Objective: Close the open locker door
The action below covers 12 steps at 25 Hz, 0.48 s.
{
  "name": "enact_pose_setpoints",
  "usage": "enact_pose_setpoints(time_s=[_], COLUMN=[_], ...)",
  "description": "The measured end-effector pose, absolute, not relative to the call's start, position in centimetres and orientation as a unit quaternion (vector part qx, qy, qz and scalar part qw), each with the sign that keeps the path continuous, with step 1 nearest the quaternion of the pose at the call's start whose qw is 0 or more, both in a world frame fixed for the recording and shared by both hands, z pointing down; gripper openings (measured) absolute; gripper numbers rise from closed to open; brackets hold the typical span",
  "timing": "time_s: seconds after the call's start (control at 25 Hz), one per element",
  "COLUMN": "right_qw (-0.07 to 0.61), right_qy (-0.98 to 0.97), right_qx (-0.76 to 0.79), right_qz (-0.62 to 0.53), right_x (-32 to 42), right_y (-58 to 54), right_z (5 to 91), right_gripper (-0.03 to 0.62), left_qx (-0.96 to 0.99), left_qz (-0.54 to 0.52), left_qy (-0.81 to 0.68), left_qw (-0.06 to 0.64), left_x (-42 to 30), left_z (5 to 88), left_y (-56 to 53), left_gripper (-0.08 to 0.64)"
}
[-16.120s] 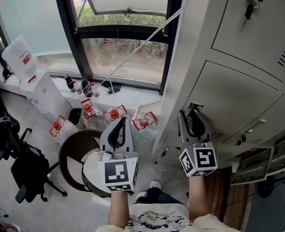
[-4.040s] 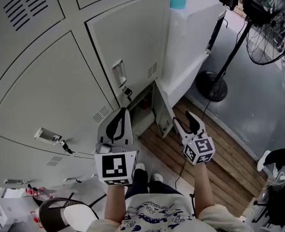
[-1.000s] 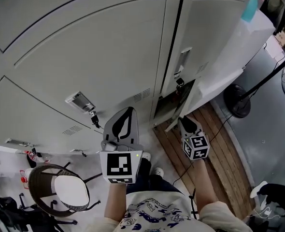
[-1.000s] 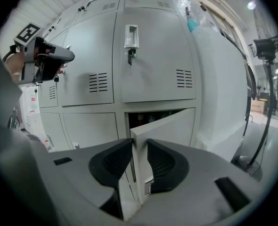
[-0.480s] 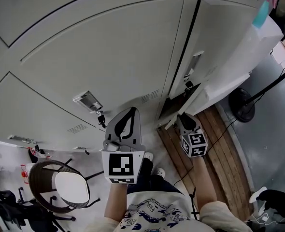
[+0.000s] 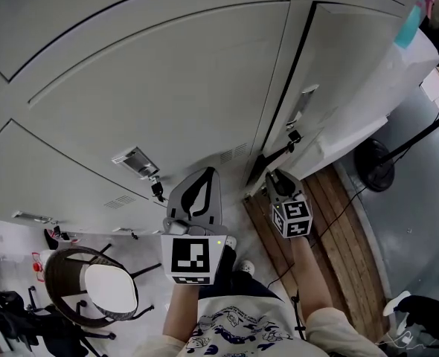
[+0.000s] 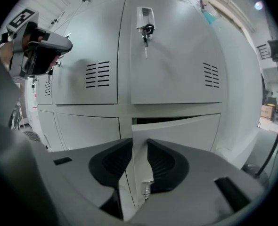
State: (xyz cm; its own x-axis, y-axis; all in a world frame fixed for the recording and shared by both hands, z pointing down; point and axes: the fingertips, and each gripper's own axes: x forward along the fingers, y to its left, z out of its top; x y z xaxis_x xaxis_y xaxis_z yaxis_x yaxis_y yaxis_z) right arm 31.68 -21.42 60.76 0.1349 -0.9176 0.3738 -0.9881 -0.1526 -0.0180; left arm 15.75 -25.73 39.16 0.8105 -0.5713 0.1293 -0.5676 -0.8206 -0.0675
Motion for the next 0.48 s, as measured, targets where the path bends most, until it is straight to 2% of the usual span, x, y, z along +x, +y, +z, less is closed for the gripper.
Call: enact_pose_setpoints(time_s=[0.48], right_qw=[0.108], right_qy=[-0.645], right_qx=[0.741], right_qz=[0.151], right_x=[31.7], right_y=[-24.3], right_z=[60.8], right_gripper=[0.095], left_qx=[-0.951], left_qz=[-0.067], left_qy=[0.303], left_qw=[0.013], left_x=[16.0], left_z=[39.0], left_y=[-26.3], left_gripper=[0.002])
